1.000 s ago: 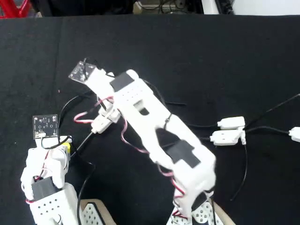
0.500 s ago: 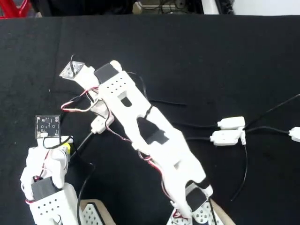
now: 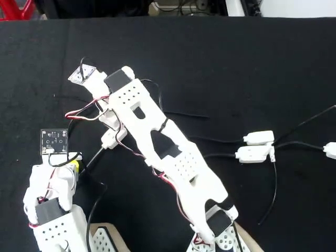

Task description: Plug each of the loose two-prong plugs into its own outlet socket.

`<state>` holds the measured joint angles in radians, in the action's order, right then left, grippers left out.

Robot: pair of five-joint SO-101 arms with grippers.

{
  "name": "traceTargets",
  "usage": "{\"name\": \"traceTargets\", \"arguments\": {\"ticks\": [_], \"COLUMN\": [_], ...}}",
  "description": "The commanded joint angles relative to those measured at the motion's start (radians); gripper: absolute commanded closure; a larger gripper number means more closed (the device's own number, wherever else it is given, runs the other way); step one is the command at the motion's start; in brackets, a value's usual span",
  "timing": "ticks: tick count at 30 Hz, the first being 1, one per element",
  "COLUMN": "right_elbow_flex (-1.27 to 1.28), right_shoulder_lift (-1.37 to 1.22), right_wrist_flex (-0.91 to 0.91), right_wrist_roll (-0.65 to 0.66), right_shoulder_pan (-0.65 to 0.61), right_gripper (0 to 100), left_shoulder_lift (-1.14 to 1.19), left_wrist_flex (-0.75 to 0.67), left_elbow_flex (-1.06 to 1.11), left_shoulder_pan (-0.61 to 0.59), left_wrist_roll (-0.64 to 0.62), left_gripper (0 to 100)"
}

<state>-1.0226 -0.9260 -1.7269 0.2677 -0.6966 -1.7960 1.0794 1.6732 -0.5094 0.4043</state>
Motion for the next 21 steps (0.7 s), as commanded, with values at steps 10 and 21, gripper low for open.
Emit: {"name": "traceTargets", "arguments": {"ticks": [10,21], "right_elbow_flex": [0.094,0.088], "right_shoulder_lift": [0.001,-0.134], "right_wrist_flex": [-0.038,-0.038], "right_wrist_roll": [-0.143,-0.149], "right_shoulder_pan": [0.044,0.060], "right_gripper": [98.7,98.7], "left_shoulder_lift": [-0.005,-0.005], "left_wrist_flex": [0.003,0.002], "left_elbow_flex": [0.005,0.005], "left_shoulder_pan": [-0.004,-0.002], "left_wrist_roll": [0.009,0.011], "left_gripper": [81,81]}}
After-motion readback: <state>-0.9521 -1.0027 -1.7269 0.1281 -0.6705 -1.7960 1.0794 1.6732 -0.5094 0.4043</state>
